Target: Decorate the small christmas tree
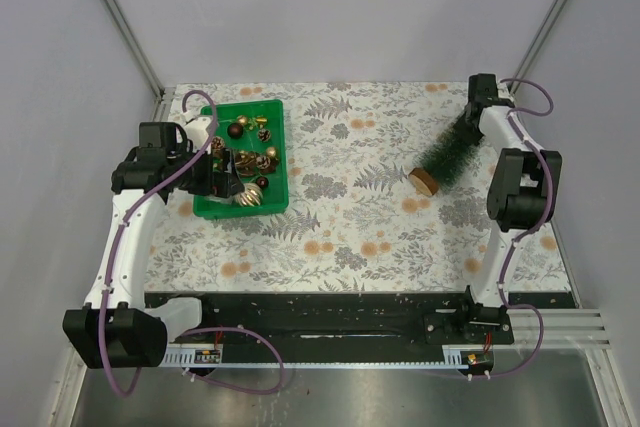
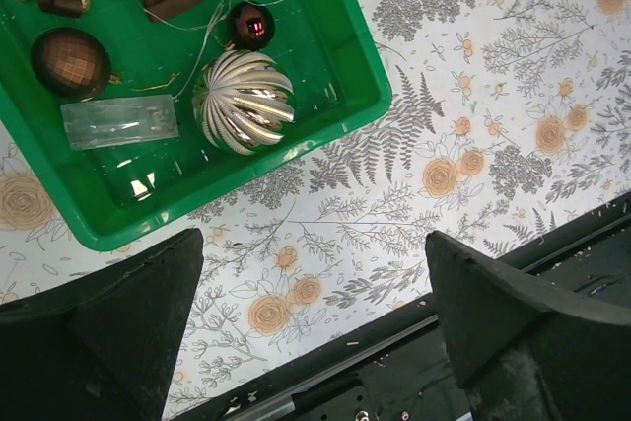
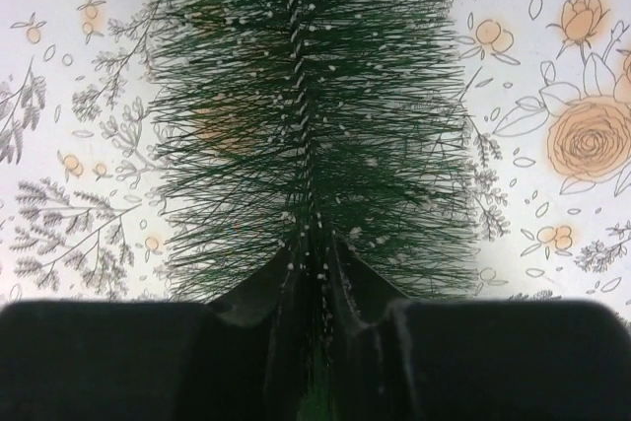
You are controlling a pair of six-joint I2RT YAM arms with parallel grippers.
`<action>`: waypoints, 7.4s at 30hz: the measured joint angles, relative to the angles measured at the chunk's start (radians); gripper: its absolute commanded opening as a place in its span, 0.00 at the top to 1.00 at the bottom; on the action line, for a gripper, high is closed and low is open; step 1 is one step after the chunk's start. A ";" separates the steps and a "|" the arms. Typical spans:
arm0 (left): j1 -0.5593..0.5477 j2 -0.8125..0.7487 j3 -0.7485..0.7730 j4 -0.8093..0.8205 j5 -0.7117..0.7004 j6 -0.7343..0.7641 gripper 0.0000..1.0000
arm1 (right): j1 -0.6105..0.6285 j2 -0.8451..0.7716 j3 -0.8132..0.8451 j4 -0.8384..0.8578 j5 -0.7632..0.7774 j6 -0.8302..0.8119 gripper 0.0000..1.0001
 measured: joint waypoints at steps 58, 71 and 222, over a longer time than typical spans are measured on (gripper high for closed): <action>0.000 -0.089 -0.032 -0.016 0.056 0.004 0.01 | 0.977 -0.850 -0.782 0.413 0.414 0.128 1.00; -0.008 -0.089 -0.033 -0.016 0.067 0.003 0.01 | 0.991 -0.868 -0.795 0.420 0.480 0.144 1.00; -0.462 0.455 -0.007 0.383 -1.023 -0.562 0.25 | 1.162 -1.231 -0.982 0.135 0.560 0.135 0.29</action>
